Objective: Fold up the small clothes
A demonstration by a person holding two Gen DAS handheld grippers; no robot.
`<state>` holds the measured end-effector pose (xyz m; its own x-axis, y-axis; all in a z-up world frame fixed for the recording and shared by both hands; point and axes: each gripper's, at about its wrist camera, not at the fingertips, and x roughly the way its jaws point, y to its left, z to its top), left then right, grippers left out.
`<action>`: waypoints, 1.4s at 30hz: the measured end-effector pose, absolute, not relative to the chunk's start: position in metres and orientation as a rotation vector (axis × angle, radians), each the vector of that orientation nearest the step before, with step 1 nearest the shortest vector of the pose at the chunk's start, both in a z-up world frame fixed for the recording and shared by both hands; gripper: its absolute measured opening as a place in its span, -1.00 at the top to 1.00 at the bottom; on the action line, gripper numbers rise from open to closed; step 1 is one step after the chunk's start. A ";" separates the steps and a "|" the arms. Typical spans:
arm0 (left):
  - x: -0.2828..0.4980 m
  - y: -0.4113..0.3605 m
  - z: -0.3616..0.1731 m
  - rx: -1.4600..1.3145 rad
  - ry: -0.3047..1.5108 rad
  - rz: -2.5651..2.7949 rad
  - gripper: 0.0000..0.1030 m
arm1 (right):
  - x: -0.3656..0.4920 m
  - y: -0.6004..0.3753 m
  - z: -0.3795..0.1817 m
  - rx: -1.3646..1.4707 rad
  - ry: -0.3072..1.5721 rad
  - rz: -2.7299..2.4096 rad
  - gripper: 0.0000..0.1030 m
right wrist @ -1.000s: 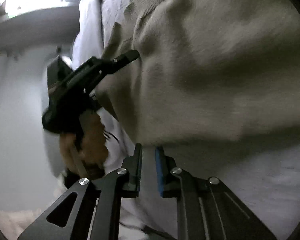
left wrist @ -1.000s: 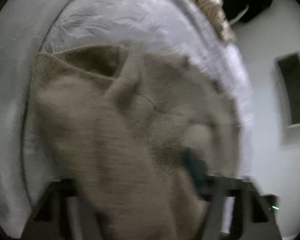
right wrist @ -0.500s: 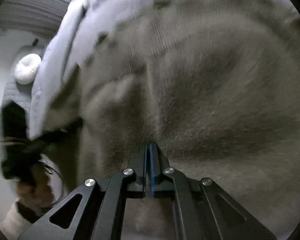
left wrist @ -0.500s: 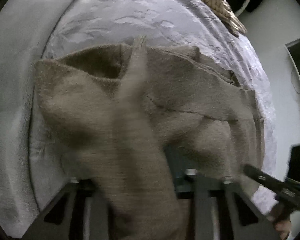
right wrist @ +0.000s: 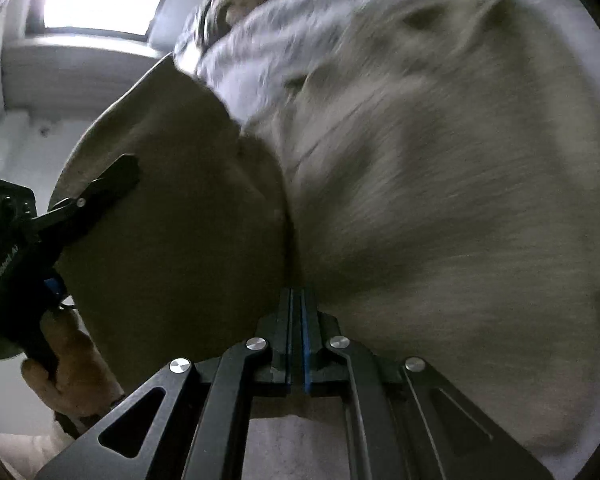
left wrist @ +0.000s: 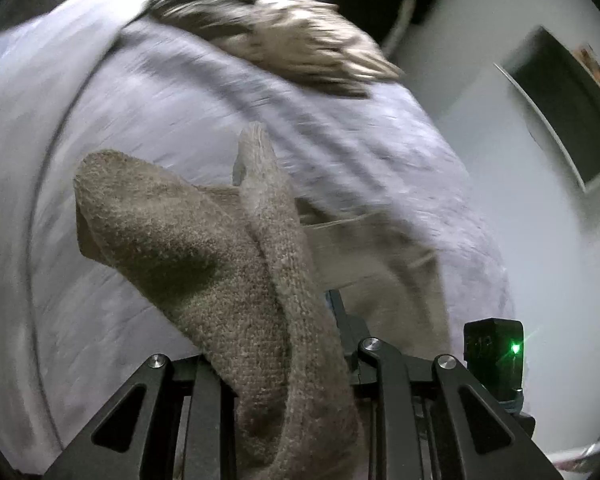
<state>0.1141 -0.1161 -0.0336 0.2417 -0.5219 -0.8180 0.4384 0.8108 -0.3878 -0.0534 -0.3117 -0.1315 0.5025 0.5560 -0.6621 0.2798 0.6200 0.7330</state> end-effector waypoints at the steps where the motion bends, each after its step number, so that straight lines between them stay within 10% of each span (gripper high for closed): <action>1: 0.111 -0.129 -0.030 -0.060 1.143 -0.673 0.50 | -0.061 -0.324 -0.131 0.956 1.050 0.188 0.91; 5: 0.090 -0.211 -0.026 0.106 1.109 -0.742 0.46 | -0.085 -0.368 -0.146 1.072 1.027 0.124 0.91; 8: 0.072 -0.257 -0.046 0.210 1.124 -0.765 -0.20 | -0.103 -0.393 -0.170 1.195 1.051 0.086 0.85; 12: 0.052 -0.285 -0.057 0.291 1.125 -0.771 -0.26 | -0.120 -0.411 -0.177 1.263 1.033 0.084 0.85; 21: 0.059 -0.224 -0.027 0.153 1.091 -0.678 -0.26 | -0.131 -0.431 -0.166 1.455 0.822 0.184 -0.32; 24: 0.075 -0.188 -0.035 0.127 1.120 -0.547 -0.67 | -0.120 -0.431 -0.168 1.486 0.824 0.220 -0.33; 29: 0.084 -0.147 -0.070 0.109 1.189 -0.394 -0.68 | -0.106 -0.423 -0.162 1.384 0.939 0.231 -0.33; 30: 0.083 -0.142 -0.078 0.114 1.212 -0.374 -0.68 | -0.100 -0.421 -0.158 1.303 0.993 0.216 -0.15; 31: 0.083 -0.141 -0.085 0.116 1.228 -0.365 -0.68 | -0.095 -0.418 -0.153 1.228 1.032 0.198 0.60; 32: 0.082 -0.139 -0.092 0.114 1.249 -0.356 -0.68 | -0.091 -0.414 -0.148 1.137 1.076 0.177 0.71; 42: 0.066 -0.146 -0.093 0.073 1.233 -0.364 -0.68 | -0.077 -0.427 -0.141 0.923 1.081 0.040 0.71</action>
<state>0.0663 -0.1462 -0.0932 0.2816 -0.2320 -0.9310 0.3104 0.9402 -0.1404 -0.0772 -0.4271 -0.1414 0.5072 0.4482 -0.7361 0.3919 0.6407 0.6602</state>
